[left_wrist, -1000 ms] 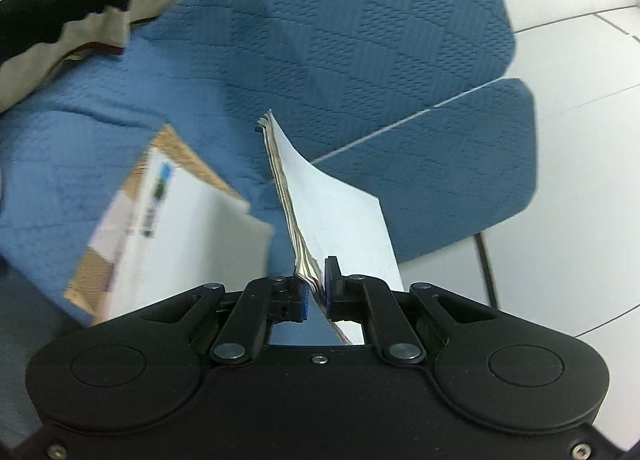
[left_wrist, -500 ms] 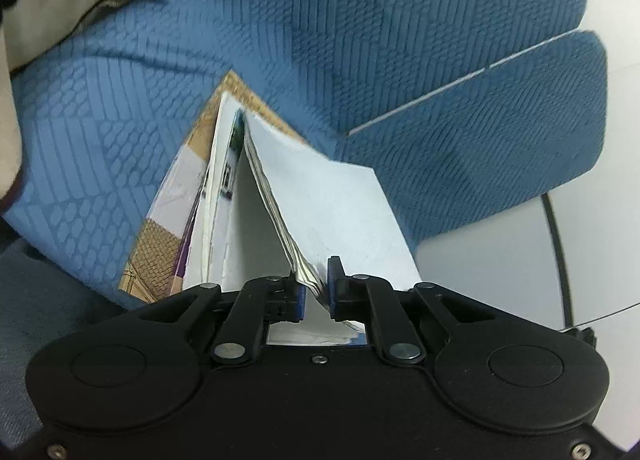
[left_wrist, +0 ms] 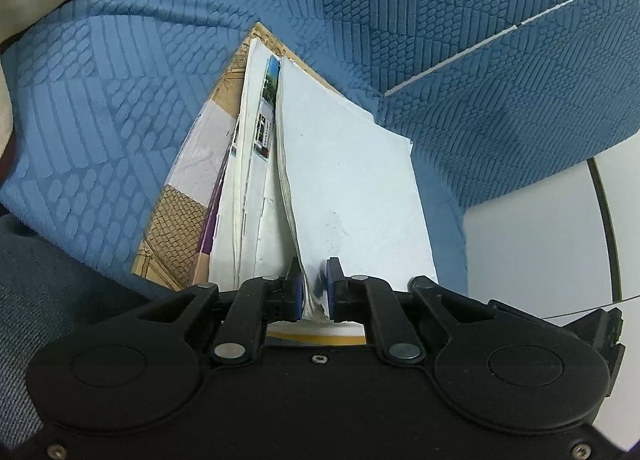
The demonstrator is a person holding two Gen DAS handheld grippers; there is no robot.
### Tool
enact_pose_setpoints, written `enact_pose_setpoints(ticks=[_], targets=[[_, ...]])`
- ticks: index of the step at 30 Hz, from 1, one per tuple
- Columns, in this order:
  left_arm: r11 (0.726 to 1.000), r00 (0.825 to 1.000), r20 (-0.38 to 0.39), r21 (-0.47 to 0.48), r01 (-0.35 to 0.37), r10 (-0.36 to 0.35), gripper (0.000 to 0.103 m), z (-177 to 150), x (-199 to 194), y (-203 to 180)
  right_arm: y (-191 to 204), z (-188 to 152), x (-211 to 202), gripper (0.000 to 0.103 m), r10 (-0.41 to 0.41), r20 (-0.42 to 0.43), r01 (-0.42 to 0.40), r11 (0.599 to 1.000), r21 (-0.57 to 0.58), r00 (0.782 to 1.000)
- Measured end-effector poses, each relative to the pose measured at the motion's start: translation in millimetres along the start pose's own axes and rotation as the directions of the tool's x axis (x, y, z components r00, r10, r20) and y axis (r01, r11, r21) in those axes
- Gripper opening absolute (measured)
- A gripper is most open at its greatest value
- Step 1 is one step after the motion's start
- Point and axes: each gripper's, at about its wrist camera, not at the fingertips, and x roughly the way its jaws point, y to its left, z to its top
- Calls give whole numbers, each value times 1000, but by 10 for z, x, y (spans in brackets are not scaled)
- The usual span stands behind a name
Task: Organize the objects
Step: 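Open both grippers and pull them back from the stack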
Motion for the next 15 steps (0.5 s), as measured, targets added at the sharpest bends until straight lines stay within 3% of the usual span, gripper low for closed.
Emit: enact_pose_setpoints(ticks=[2,4,6,8,9,15], targets=[[1000,1000,2,5,-9,9,13,-13,-18,-21,-27,-6,19,10,-11,-7,11,1000,5,1000],[1000,1000,-14,20,-17,17,26,-8,-31,-52,-34,-10,20,14,-20,-12,20,1000,7,1000],[999,1000,-20,36,1,-1,53,-8,-69,-96,-56,-2,-3,21,-19,-16,20,999,31,1000],[997,1000,-4,72,-23,23,65,-31,-139,-171,-67,6,-41,35,-21,-24,22,999,50,999],[994,999,6,97,-49,48,69,-51,-176,-221,-67,5,-76,43,-25,-17,26,998,50,1000],[977,993,29,180,-118,115,80,-164,-411,-416,34,16,-360,43,-80,45,81,997,-16,996]])
